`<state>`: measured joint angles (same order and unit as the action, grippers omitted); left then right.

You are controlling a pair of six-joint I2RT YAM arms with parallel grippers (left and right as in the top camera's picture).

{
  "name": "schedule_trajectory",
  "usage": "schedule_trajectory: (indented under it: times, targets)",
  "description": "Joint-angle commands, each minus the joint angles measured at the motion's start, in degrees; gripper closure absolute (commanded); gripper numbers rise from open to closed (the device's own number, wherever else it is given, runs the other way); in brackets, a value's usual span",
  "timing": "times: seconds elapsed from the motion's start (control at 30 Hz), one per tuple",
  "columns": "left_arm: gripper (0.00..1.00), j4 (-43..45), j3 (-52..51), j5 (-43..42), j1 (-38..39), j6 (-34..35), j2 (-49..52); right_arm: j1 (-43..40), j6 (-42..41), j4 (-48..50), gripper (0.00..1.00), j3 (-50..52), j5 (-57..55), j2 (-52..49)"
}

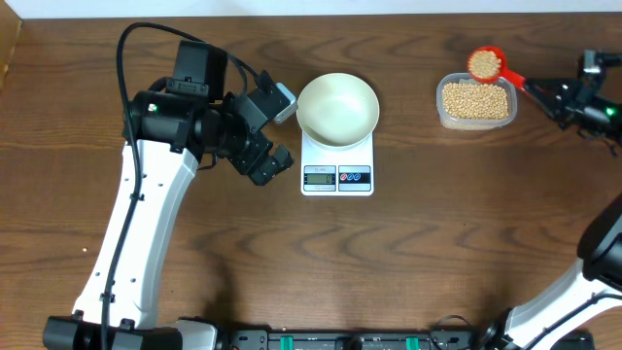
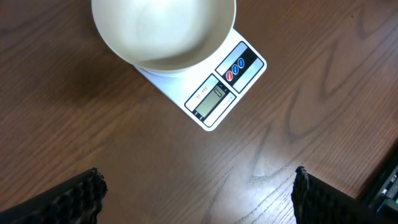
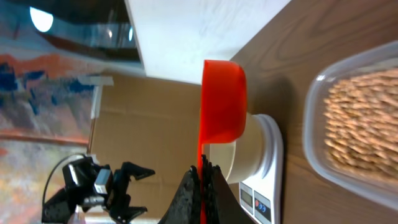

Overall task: Scoop item into bowl and weigh 50g on scale
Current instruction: 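Lift the filled red scoop out of the tub with the right gripper, then carry the filled scoop left over the bowl on the scale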

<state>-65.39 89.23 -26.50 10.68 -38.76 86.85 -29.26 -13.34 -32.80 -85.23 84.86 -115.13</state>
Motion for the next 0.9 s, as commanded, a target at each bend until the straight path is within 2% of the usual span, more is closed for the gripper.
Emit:
schedule_trajectory:
  times: [0.0, 0.27, 0.4, 0.87]
  targets:
    - [0.02, -0.1, -0.2, -0.5, 0.2, 0.5, -0.5, 4.0, -10.1, 5.9, 0.99, 0.0, 1.5, -0.8]
    - [0.02, -0.1, -0.2, -0.5, 0.2, 0.5, -0.5, 10.6, -28.6, 25.7, 0.99, 0.0, 0.2, -0.8]
    - [0.02, -0.1, -0.2, -0.5, 0.2, 0.5, -0.5, 13.3, -33.7, 30.9, 0.99, 0.0, -1.1, -0.8]
    - [0.02, -0.1, -0.2, -0.5, 0.2, 0.5, -0.5, 21.8, -33.4, 32.4, 0.99, 0.0, -3.5, -0.9]
